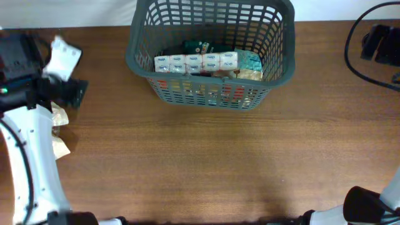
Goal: Pack container
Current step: 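Move left gripper to the crumpled clear bag and grasp it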
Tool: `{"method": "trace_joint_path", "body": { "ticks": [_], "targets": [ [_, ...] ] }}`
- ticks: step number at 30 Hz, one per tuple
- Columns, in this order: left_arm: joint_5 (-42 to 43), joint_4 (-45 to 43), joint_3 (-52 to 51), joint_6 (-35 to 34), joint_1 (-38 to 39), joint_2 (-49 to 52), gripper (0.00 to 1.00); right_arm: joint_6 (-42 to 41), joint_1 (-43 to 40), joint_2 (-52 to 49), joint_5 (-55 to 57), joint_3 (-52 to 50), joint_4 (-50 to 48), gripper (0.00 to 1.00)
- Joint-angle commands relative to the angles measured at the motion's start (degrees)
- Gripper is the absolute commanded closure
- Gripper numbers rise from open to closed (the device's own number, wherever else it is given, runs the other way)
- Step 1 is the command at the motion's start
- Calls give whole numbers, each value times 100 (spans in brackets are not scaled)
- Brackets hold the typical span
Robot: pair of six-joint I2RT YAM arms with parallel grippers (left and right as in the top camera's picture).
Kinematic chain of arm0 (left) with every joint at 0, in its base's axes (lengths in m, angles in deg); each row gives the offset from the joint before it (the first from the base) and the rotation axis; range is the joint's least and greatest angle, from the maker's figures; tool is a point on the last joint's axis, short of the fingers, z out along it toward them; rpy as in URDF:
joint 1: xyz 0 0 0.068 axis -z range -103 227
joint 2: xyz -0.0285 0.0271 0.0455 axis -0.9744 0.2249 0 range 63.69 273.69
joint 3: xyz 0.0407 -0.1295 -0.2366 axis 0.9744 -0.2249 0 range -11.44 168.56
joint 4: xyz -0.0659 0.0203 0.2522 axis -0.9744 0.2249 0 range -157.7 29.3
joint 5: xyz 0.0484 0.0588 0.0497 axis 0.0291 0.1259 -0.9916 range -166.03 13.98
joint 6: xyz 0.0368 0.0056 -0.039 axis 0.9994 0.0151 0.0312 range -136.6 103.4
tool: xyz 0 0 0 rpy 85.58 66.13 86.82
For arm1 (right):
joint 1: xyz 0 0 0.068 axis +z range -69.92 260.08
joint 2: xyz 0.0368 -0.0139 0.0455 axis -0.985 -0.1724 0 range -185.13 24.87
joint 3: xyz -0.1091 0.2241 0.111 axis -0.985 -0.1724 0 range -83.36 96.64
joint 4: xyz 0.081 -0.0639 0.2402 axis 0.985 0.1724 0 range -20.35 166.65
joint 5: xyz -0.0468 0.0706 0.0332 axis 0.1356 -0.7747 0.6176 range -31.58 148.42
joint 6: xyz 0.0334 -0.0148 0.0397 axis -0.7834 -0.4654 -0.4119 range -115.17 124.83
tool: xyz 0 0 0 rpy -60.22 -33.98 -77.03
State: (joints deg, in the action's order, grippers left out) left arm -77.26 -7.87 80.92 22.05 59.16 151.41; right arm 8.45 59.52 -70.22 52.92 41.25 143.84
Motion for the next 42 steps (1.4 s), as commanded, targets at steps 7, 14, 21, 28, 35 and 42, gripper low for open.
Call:
{"method": "trace_joint_path", "body": {
  "ticks": [7, 14, 21, 28, 35, 42],
  "targets": [
    [48, -1084, -1499, -1248, -1447, 81, 14, -7, -20, -9, -28, -2, -2, 1],
    [278, -1209, -1508, -1246, -1891, 970, 16, -7, -20, -11, -28, -2, -2, 1],
    [-15, -1491, -1506, -1178, -1915, 1937, 16, -7, -20, -11, -28, -2, -2, 1],
    [-623, -1676, -1506, -1115, -1919, 2632, 16, -7, -20, -11, -28, -2, -2, 1],
    [-944, -1766, -1506, -1117, -1919, 3051, 24, -7, -20, -9, -28, -2, -2, 1],
    [-1082, -1827, -1506, -1117, -1919, 3222, 91, -7, -20, -11, -28, -2, -2, 1]
  ]
}}
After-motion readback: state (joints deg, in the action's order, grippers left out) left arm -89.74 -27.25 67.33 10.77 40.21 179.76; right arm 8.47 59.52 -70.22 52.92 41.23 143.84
